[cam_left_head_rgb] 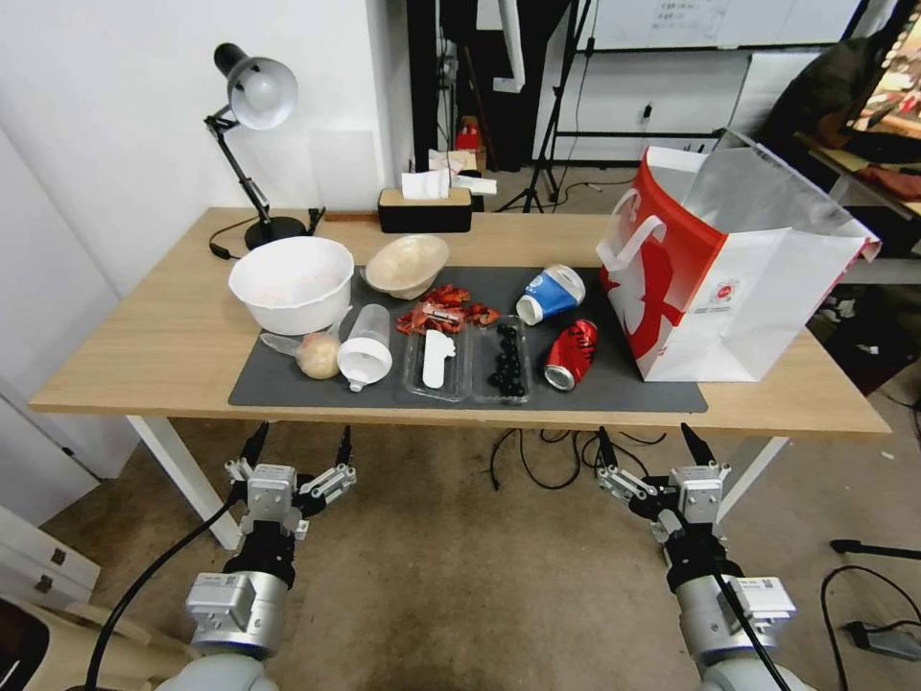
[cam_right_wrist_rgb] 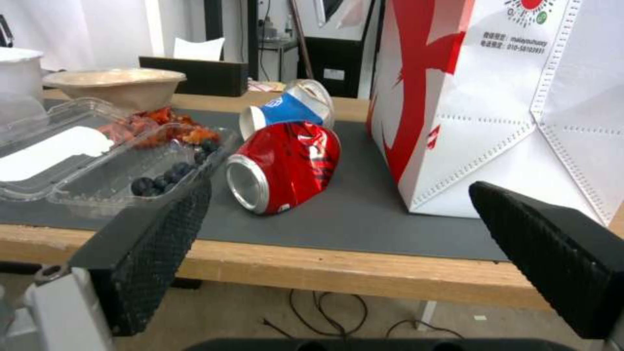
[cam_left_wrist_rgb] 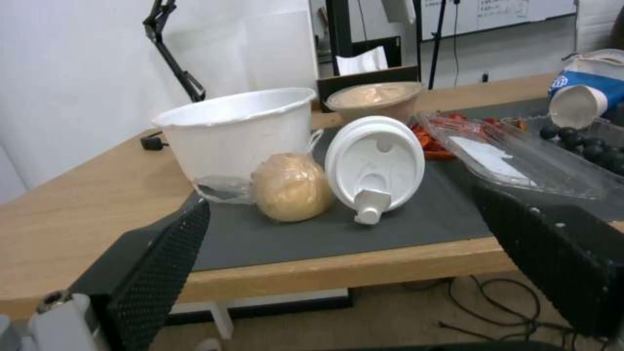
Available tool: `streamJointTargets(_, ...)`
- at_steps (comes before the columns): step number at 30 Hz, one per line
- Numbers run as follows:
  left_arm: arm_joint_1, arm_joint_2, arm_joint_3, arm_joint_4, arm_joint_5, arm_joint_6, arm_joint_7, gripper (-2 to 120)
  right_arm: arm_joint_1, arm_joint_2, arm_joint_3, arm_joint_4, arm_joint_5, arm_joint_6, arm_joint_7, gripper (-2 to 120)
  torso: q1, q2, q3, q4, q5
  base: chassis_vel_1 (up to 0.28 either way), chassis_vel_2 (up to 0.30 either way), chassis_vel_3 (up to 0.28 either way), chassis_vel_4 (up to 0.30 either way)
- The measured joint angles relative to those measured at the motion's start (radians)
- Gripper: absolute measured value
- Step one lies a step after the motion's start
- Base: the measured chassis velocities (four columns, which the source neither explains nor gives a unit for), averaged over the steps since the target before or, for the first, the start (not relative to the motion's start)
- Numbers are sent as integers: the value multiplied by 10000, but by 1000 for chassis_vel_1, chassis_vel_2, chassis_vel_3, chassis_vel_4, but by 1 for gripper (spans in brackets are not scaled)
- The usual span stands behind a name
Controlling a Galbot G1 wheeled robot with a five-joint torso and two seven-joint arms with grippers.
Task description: Pick up the trash from the table and place it into the takeout bag.
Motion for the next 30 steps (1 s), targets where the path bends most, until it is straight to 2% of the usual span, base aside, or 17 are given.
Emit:
streamJointTargets(23, -81, 108, 33, 0, -189, 100, -117, 100, 98, -60, -30, -3, 77, -163, -3, 100, 0, 0, 0, 0, -1, 0, 0, 0, 0)
streamJointTargets(27, -528, 641, 204, 31, -1105, 605, -721, 100, 683, -407, -244, -103, 505, -1151, -90, 100, 1, 0, 0, 0, -1, 0, 0, 0, 0)
streamJointTargets(28, -595, 758, 168, 30, -913, 500, -596, 100, 940, -559, -329, -147, 692, -1588, -129, 100, 2, 0, 0, -8, -1, 0, 0, 0, 0)
streamJointTargets(29, -595, 758, 168, 30, -913, 500, -596, 100, 940, -559, -329, -147, 692, -1588, -129, 100, 2, 0, 0, -8, -1, 0, 0, 0, 0)
streamJointTargets(30, -523, 695, 143, 20, -763, 404, -480, 100, 1241, -738, -446, -203, 920, -2106, -179, 100, 1, 0, 1, 4, -1, 0, 0, 0, 0)
